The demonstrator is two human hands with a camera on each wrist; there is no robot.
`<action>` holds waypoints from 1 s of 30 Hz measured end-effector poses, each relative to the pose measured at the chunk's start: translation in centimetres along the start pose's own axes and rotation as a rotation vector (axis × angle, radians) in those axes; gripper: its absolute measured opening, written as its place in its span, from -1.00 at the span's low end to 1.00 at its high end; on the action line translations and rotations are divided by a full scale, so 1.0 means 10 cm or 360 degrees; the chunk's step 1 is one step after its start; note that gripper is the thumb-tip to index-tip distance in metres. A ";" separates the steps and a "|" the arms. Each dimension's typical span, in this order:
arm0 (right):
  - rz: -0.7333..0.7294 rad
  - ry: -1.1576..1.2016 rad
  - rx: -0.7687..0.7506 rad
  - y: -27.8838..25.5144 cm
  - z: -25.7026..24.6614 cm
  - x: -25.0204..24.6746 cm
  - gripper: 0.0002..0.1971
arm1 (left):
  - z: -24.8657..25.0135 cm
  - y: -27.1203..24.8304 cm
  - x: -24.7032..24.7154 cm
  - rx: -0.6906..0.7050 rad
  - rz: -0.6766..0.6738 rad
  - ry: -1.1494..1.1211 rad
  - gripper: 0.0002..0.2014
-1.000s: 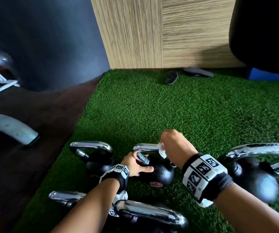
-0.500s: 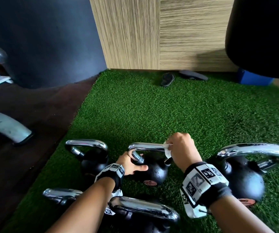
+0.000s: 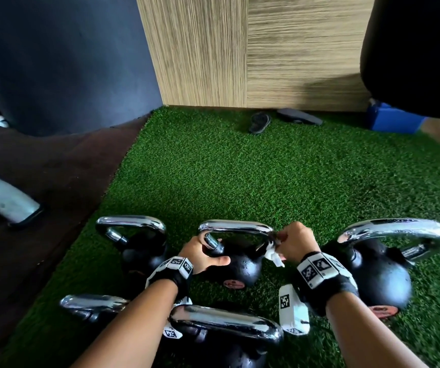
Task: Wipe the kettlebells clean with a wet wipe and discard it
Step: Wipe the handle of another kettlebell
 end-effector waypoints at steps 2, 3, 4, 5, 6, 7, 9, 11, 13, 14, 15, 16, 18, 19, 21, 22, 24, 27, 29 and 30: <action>-0.0032 -0.0010 0.0038 0.04 -0.03 0.03 -0.84 | -0.04 0.01 0.01 -0.0025 0.0034 -0.0009 -0.39; -0.0051 -0.0009 0.0064 0.05 -0.05 0.06 -0.82 | -0.04 0.00 0.00 -0.0040 0.0047 -0.0015 -0.39; -0.0058 -0.0018 0.0090 0.04 -0.05 0.08 -0.81 | -0.02 -0.02 0.01 -0.0056 0.0062 0.0007 -0.38; -0.0059 -0.0031 0.0109 0.03 -0.06 0.08 -0.81 | 0.01 -0.04 0.02 -0.0066 0.0078 0.0046 -0.37; -0.0067 -0.0047 0.0113 0.02 -0.05 0.07 -0.81 | 0.01 -0.04 0.04 -0.0083 0.0083 0.0083 -0.35; -0.0078 -0.0056 0.0101 -0.01 -0.05 0.04 -0.83 | 0.01 -0.05 0.04 -0.0121 0.0061 0.0111 -0.34; -0.0056 -0.0068 0.0060 -0.06 -0.04 -0.08 -0.87 | 0.08 -0.11 0.02 -0.0115 -0.0013 0.0217 -0.34; -0.0038 -0.0104 0.0025 -0.15 -0.02 -0.26 -0.89 | 0.21 -0.18 -0.07 -0.0084 -0.0105 0.0262 -0.48; -0.0038 -0.0090 -0.0084 -0.25 -0.04 -0.43 -0.90 | 0.28 -0.18 -0.26 -0.0045 -0.0185 0.0234 -0.69; -0.0022 -0.0057 -0.0194 -0.30 -0.07 -0.51 -0.92 | 0.30 -0.19 -0.38 -0.0109 -0.0166 0.0259 -0.69; 0.0008 -0.0006 -0.0320 -0.35 -0.12 -0.57 -0.95 | 0.37 -0.22 -0.51 -0.0099 -0.0040 0.0276 -0.67; 0.0041 0.0063 -0.0441 -0.40 -0.18 -0.63 -0.96 | 0.39 -0.24 -0.63 -0.0079 0.0074 0.0276 -0.66; 0.0086 0.0257 -0.0643 -0.49 -0.35 -0.69 -0.95 | 0.55 -0.29 -0.86 0.0095 0.0353 0.0110 -0.72; 0.0106 0.0351 -0.0724 -0.52 -0.45 -0.70 -0.92 | 0.65 -0.34 -0.92 0.0169 0.0347 -0.0083 -0.78; 0.0148 0.0448 -0.0851 -0.56 -0.63 -0.72 -0.87 | 0.97 -0.48 -0.91 0.0248 0.0166 -0.0564 -0.83; 0.0160 0.0474 -0.0899 -0.57 -0.72 -0.72 -0.86 | 1.09 -0.51 -0.89 0.0273 0.0068 -0.0690 -0.73; 0.0178 0.0536 -0.0971 -0.57 -0.86 -0.70 -0.84 | 1.27 -0.56 -0.81 0.0250 -0.0106 -0.0769 -0.54; 0.0225 0.0617 -0.1040 -0.52 -1.00 -0.68 -0.79 | 1.45 -0.59 -0.72 0.0218 -0.0221 -0.0839 -0.59; 0.0231 0.0693 -0.1067 -0.46 -1.05 -0.64 -0.74 | 1.53 -0.57 -0.69 0.0186 -0.0192 -0.0917 -0.65; 0.0253 0.0715 -0.1068 -0.43 -1.07 -0.61 -0.71 | 1.55 -0.55 -0.68 0.0175 -0.0173 -0.0948 -0.65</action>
Point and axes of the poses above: each hand's wrist, its own y-axis towards the middle knuckle, its own x-axis out of the palm, z = x × y, the point moved 3 cm from there along y, towards the middle knuckle, and after that the axes turned 6 degrees about -y, right-handed, at the moved point
